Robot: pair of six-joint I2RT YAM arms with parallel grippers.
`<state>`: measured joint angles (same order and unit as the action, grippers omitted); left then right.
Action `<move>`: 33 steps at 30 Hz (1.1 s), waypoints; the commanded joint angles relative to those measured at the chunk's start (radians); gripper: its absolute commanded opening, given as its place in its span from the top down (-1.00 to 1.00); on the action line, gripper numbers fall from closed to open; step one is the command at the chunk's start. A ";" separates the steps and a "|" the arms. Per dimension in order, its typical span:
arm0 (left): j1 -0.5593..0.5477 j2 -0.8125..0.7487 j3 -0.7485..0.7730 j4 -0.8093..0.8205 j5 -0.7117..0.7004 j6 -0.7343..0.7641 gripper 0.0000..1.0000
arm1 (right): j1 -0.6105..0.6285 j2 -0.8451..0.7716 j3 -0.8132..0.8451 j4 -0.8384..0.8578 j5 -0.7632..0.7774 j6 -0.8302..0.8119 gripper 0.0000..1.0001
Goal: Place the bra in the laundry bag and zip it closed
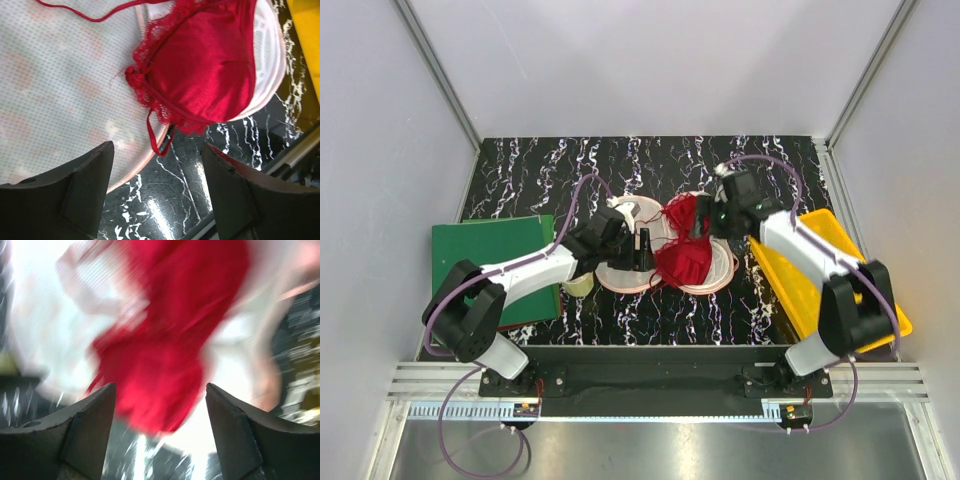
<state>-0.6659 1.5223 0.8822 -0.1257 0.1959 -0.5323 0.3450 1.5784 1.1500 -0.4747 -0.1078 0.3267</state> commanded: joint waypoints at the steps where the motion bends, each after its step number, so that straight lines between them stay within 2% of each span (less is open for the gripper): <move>1: -0.004 -0.018 -0.005 0.060 0.073 -0.005 -0.37 | 0.184 -0.156 -0.163 0.007 0.008 0.040 -0.60; 3: -0.008 -0.005 -0.005 0.060 0.076 -0.014 -0.24 | 0.196 -0.187 -0.219 0.077 -0.019 0.066 -0.60; 9: -0.009 0.013 -0.026 0.089 0.068 -0.038 -0.13 | 0.242 -0.236 -0.317 0.189 -0.052 0.100 -0.56; 14: -0.009 0.007 -0.042 0.113 0.063 -0.067 0.11 | 0.311 -0.202 -0.306 0.171 0.216 0.190 -0.41; 17: -0.011 0.004 -0.049 0.123 0.057 -0.072 0.16 | 0.315 -0.181 -0.328 0.176 0.317 0.251 -0.45; 26: -0.011 0.030 -0.069 0.152 0.066 -0.090 0.22 | 0.315 -0.078 -0.312 0.242 0.338 0.267 -0.46; 29: -0.011 0.029 -0.068 0.152 0.082 -0.087 0.23 | 0.315 -0.055 -0.314 0.252 0.342 0.298 -0.35; 33: -0.012 0.022 -0.074 0.150 0.088 -0.078 0.20 | 0.315 -0.034 -0.299 0.268 0.353 0.298 -0.07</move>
<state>-0.6735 1.5532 0.8116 -0.0372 0.2558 -0.6121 0.6544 1.5280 0.8131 -0.2520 0.1928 0.6022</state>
